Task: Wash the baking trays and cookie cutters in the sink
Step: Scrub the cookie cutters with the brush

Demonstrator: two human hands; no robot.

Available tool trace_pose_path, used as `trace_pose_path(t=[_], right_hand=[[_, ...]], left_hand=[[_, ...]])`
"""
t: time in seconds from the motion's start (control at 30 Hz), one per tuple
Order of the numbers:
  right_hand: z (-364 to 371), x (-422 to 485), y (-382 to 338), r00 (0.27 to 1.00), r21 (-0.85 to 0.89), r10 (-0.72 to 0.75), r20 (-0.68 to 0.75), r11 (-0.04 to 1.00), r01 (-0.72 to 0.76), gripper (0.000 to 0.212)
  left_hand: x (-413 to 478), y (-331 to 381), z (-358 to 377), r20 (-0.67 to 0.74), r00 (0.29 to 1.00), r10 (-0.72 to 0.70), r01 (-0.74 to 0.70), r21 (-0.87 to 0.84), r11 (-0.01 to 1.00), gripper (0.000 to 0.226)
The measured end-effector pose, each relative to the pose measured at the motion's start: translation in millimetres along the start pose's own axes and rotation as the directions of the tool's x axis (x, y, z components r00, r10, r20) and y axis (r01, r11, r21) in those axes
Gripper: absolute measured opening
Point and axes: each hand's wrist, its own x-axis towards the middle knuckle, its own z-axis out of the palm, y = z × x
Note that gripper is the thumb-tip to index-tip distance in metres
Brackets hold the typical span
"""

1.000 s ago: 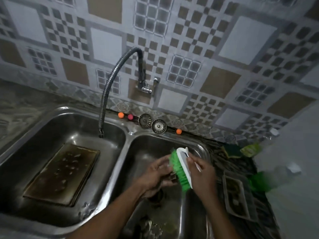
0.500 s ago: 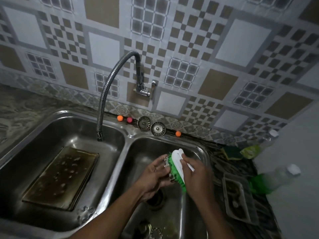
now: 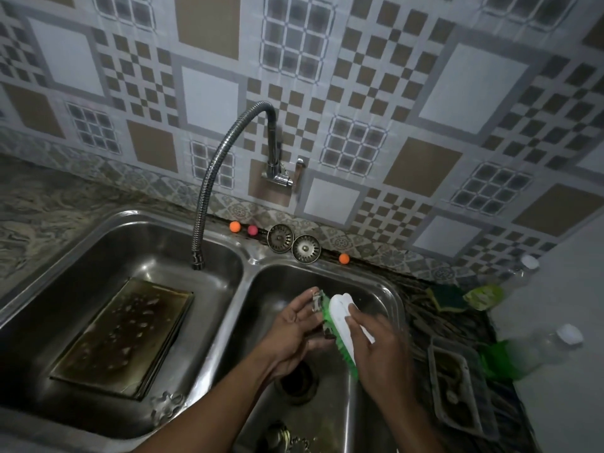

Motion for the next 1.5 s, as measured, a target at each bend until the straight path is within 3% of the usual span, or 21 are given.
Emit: trace_pose_path(t=[0.13, 0.27, 0.47, 0.63, 0.87, 1.0, 1.1, 1.37, 1.5], right_hand=[[1, -8, 4, 1.0, 0.026, -0.008, 0.0, 1.0, 0.008, 0.026], [0, -6, 2, 0.995, -0.063, -0.088, -0.042, 0.994, 0.086, 0.03], [2, -8, -2, 0.981, 0.103, 0.039, -0.189, 0.994, -0.02, 0.029], [4, -8, -1, 0.997, 0.166, 0.032, -0.064, 0.986, -0.021, 0.026], [12, -6, -10, 0.997, 0.294, 0.076, -0.018, 0.953, -0.068, 0.025], [8, -16, -8, 0.996, 0.297, 0.083, -0.021, 0.952, -0.073, 0.026], [10, -21, -6, 0.994, 0.287, 0.111, -0.022, 0.953, -0.1, 0.025], [11, -9, -10, 0.977, 0.331, 0.168, -0.133, 0.936, -0.116, 0.025], [8, 6, -3, 0.991, 0.192, 0.062, -0.117, 0.981, -0.039, 0.025]], left_hand=[[0, -5, 1, -0.025, 1.0, 0.0, -0.001, -0.049, 0.999, 0.051], [3, -8, 10, -0.082, 0.997, 0.009, -0.017, -0.103, 0.995, 0.046], [10, -5, 14, -0.137, 0.991, -0.009, -0.008, -0.126, 0.992, 0.045], [6, -4, 15, -0.11, 0.99, -0.083, 0.072, -0.098, 0.993, 0.033], [3, -2, 20, -0.034, 0.967, -0.254, 0.242, -0.208, 0.948, 0.058], [10, 1, 15, -0.13, 0.98, -0.149, 0.115, -0.24, 0.964, 0.04], [13, -4, 13, -0.185, 0.975, -0.126, 0.088, -0.202, 0.975, 0.033], [6, 3, 18, -0.115, 0.987, -0.111, 0.101, -0.089, 0.991, 0.028], [-2, 2, 24, -0.047, 0.989, -0.139, 0.14, 0.01, 0.99, 0.03]])
